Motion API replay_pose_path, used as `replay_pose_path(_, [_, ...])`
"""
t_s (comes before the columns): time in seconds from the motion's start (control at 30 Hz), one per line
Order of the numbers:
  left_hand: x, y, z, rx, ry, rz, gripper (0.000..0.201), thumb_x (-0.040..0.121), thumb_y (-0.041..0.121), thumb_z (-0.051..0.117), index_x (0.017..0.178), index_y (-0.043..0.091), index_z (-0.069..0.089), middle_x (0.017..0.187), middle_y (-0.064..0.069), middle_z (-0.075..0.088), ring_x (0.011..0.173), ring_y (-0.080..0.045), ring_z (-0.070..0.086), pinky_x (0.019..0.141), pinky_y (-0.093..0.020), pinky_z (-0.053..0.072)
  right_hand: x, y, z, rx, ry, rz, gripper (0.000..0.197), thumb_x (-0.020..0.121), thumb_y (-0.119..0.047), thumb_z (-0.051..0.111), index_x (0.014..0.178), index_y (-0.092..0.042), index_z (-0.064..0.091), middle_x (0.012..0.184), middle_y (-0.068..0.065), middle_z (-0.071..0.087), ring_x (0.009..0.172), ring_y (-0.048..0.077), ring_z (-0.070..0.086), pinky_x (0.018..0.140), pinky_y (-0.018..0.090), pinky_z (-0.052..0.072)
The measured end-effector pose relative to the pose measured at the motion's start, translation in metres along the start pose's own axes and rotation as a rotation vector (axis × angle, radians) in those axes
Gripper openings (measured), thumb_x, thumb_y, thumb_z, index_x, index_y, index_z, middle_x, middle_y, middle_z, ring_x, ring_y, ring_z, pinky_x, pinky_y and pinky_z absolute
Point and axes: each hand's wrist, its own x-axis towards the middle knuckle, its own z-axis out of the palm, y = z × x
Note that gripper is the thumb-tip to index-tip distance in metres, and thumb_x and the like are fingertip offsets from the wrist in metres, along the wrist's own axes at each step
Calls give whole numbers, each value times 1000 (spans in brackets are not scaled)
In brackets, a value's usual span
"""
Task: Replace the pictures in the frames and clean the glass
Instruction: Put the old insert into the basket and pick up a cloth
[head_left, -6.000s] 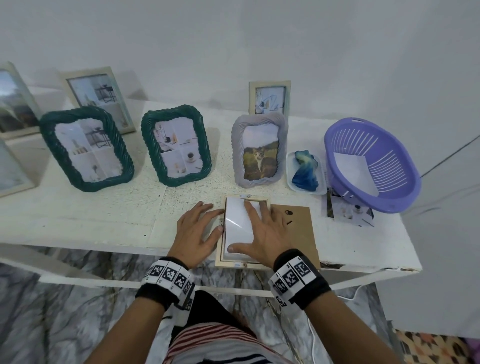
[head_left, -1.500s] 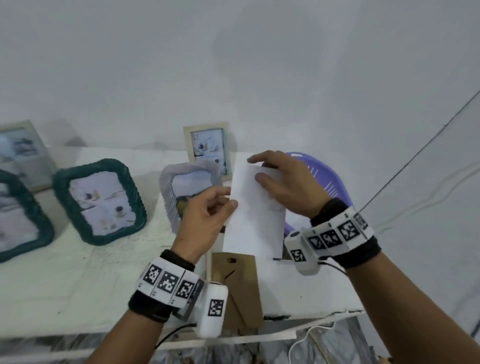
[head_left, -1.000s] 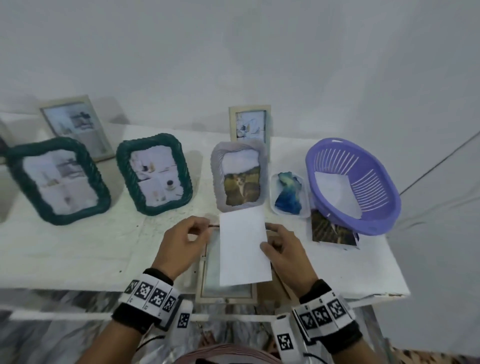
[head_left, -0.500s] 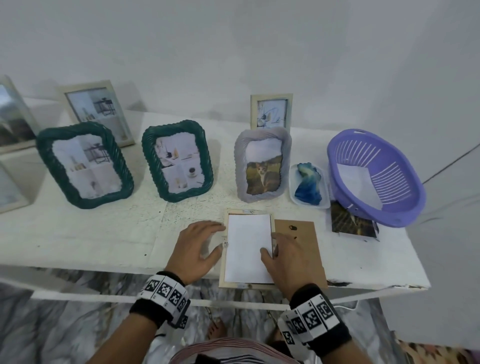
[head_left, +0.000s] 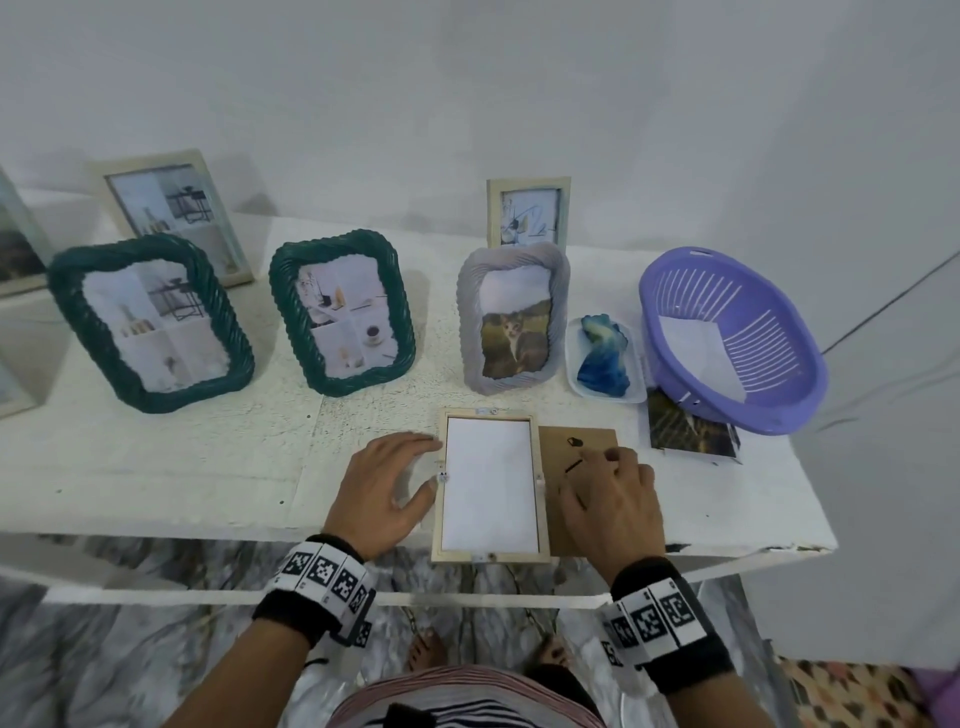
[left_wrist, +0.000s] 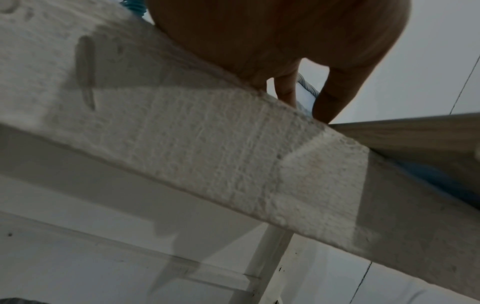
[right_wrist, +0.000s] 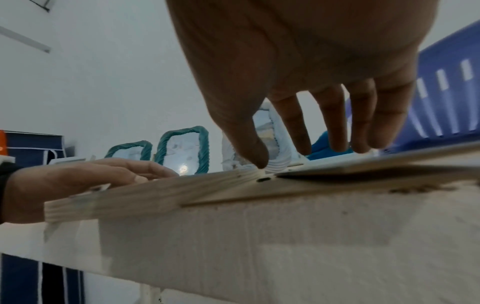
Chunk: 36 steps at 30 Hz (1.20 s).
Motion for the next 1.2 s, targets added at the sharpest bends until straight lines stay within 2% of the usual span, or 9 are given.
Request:
replay_pose_path(0.1, [-1,0,1,-19,16,-4,43,88,53,51,125,34,60,131,21,55,127,-4,43,104,-34,32,-2,14,-2,-74,-115,82,47,91,-49,49,125,-16,47,128,9,45,113,28,44,90,36,46])
replay_pose_path(0.33, [1,1,1,-48,37,12,34,86,53,54,114,36,65,127,24,56,125,-5,46,102,-40,36,-2,26,-3,19,-76,84,41,87,-41,61,113,-9,59,123,11,47,106,29,43,92,37,40])
replay_pose_path(0.5, [0,0,1,-60,42,10,33,87,53,55,114,37,65,127,24,56,125,-4,46,103,-41,37,2,17,-18,35,185,10,36,74,-34,75,88,-3,64,103,17,54,90,35,46,81,46,46])
replay_pose_path(0.6, [0,-1,2,-70,42,16,30,87,52,56,113,37,63,128,22,57,126,-3,46,104,-43,38,-3,-6,-20,44,287,-128,35,68,-34,79,78,-6,62,90,15,55,81,32,48,72,43,50])
replay_pose_path(0.7, [0,-1,2,-69,41,18,29,87,51,57,112,38,63,127,21,57,125,-5,47,104,-45,39,-9,-31,-10,48,251,-212,35,65,-36,79,76,-8,61,86,11,53,76,29,47,67,39,49])
replay_pose_path(0.87, [0,0,2,-52,41,23,28,88,50,58,112,37,63,126,22,57,125,-7,48,103,-45,39,-9,-55,10,24,179,-243,36,65,-41,77,72,-10,60,82,11,52,72,28,48,63,38,51])
replay_pose_path(1.0, [0,0,2,-40,39,22,30,88,52,56,112,37,63,125,25,57,126,-5,45,103,-38,36,-6,-64,24,-12,110,-239,37,71,-46,71,76,-10,61,85,11,54,76,28,49,66,37,47])
replay_pose_path(1.1, [-1,1,1,-43,40,14,32,87,53,55,113,36,63,125,25,57,126,-2,42,102,-34,33,-8,-62,28,-15,52,-215,36,74,-48,68,75,-12,64,86,9,55,77,28,50,62,37,48])
replay_pose_path(1.2, [-1,3,1,-38,42,12,36,87,55,53,114,34,63,125,24,57,125,-1,42,101,-32,32,-6,-50,24,121,39,-258,38,80,-49,52,80,-15,69,93,8,55,83,27,49,68,37,48])
